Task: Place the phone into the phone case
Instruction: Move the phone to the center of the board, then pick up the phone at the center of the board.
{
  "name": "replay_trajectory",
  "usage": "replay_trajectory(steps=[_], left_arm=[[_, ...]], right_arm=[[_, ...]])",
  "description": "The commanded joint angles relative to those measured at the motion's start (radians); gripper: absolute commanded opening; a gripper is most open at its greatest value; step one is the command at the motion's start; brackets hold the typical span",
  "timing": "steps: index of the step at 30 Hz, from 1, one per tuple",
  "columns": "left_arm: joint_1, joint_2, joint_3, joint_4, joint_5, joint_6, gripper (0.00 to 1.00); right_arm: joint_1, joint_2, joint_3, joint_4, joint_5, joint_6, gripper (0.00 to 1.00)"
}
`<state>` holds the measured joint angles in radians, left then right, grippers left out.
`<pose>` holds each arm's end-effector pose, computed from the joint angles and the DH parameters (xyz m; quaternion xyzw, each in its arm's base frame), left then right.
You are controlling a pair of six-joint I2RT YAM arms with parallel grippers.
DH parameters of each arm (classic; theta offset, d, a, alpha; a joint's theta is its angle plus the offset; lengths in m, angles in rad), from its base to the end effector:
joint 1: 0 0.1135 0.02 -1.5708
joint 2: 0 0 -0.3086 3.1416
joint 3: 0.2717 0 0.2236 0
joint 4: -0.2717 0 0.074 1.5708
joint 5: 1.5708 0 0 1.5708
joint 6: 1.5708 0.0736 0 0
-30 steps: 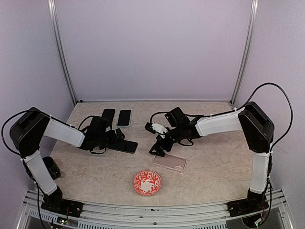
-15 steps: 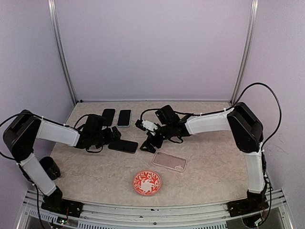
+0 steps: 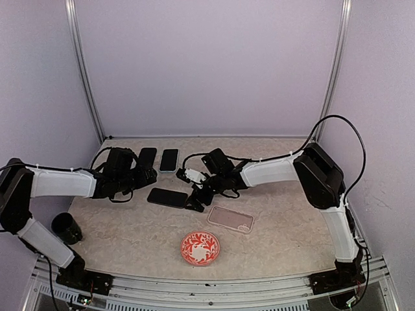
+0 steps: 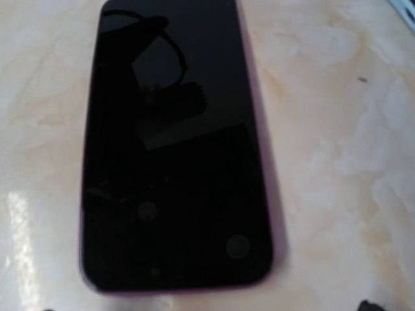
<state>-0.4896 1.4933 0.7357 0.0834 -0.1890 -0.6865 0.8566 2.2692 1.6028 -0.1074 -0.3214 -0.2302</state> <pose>0.2784 -0.1327 0.2254 -0.1289 0.8888 -0.1686 0.4062 0.3281 0.4140 0.1633 -0.5235 0.7466 0.2583 0.3190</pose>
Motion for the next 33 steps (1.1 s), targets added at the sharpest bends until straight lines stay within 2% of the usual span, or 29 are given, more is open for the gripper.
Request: replay_trajectory(steps=[1,9,20,27,33], left_arm=[[0.0,-0.054,0.024,-0.068,-0.035,0.0,0.99],[-0.001,-0.113,0.029,-0.124,-0.062,-0.006,0.99],[-0.006,-0.134,0.014,-0.11,-0.052,-0.015,0.99],[-0.008,-0.123,0.03,-0.133,-0.056,-0.003,0.99],[-0.004,-0.134,0.031,-0.141,-0.071,-0.002,0.99]], right_arm=[[0.022,0.047,0.043,0.006,-0.006,0.014,1.0],[0.041,0.092,0.079,-0.001,0.0,0.004,1.0],[0.044,0.157,0.144,-0.018,-0.005,0.003,0.98],[0.044,0.179,0.158,-0.025,-0.029,-0.004,0.87],[0.044,0.174,0.143,-0.034,-0.066,-0.005,0.66]])
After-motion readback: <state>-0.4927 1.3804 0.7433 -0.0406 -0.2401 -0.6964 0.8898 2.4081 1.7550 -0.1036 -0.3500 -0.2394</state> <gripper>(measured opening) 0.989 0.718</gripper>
